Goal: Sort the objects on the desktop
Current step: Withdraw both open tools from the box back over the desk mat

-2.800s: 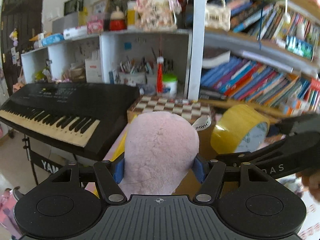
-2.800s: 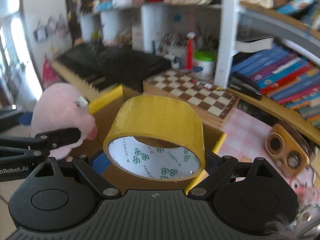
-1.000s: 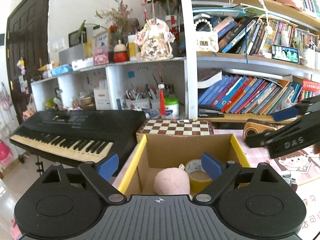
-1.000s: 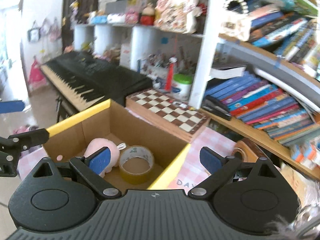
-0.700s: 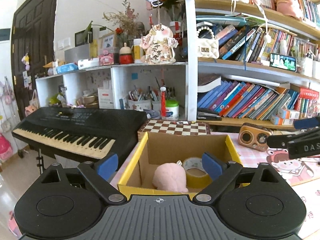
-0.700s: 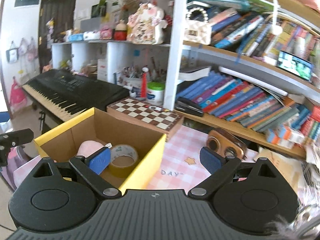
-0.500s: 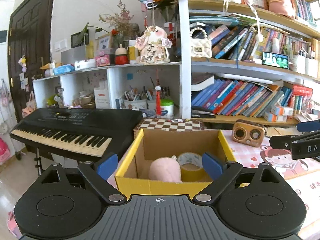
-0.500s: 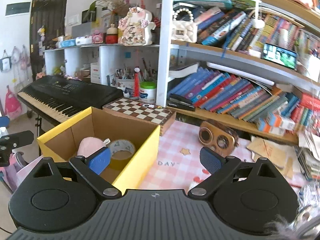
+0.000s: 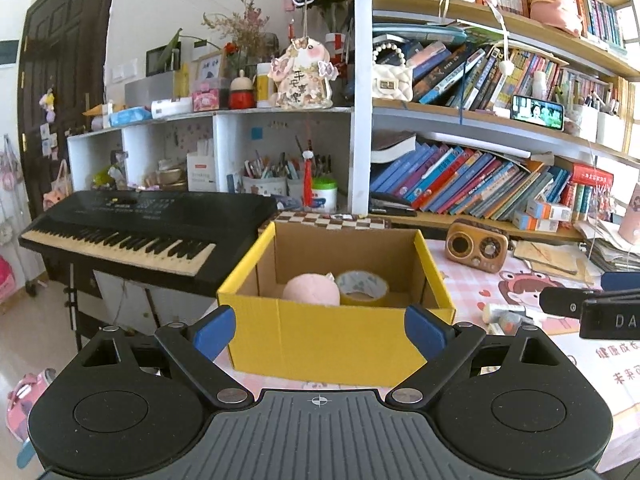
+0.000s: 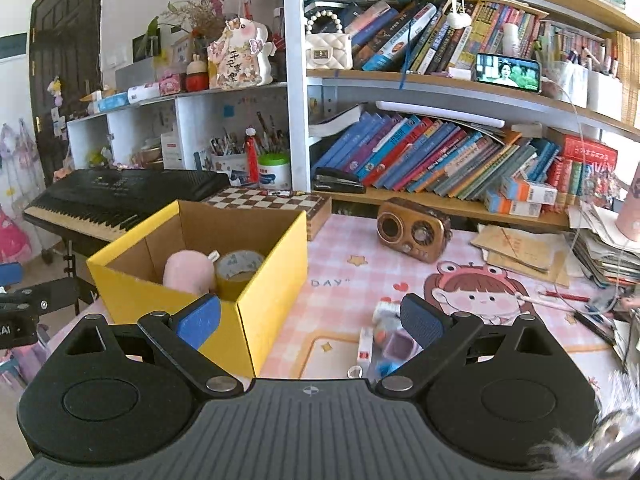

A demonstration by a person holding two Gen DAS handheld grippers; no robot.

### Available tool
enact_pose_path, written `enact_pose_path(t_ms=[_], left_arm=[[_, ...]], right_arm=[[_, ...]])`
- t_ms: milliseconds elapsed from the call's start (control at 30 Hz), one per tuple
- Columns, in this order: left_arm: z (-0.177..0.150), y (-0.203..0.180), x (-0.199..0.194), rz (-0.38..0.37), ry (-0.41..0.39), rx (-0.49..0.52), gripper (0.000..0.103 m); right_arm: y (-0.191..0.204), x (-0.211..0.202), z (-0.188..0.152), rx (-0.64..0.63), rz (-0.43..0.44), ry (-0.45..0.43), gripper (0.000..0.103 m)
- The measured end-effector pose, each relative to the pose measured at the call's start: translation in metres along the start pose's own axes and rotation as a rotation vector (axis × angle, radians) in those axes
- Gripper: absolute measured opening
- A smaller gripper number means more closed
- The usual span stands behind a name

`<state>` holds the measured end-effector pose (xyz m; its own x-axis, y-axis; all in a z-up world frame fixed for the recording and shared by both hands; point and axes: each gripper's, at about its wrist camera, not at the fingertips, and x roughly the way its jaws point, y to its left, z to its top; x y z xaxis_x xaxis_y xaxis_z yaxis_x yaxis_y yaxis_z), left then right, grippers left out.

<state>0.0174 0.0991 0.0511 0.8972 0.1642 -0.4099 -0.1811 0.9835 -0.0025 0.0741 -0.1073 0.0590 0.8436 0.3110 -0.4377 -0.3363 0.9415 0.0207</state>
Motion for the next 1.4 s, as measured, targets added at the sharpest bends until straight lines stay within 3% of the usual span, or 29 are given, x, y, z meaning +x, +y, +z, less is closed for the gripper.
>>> enact_pose_path(t_ms=[167,533,867,1400], left_arm=[[-0.014,-0.005,-0.009,0.000,0.007,0.004,0.094],[-0.040,-0.019,-0.017,-0.008,0.052,0.019,0.094],[-0.056,-0.030,-0.023,-0.075,0.119,0.041,0.094],[-0.068,-0.063,-0.016,-0.213,0.208,0.108,0.094]], right_arm=[[0.003,-0.016,-0.019,-0.010,-0.041,-0.033,0.097],[0.018,-0.026,-0.050,-0.079,-0.058,0.021,0.097],[0.011,-0.030,-0.070,-0.017,-0.066,0.140,0.097],[-0.012,-0.051,-0.090,0.055,-0.127,0.215,0.097]])
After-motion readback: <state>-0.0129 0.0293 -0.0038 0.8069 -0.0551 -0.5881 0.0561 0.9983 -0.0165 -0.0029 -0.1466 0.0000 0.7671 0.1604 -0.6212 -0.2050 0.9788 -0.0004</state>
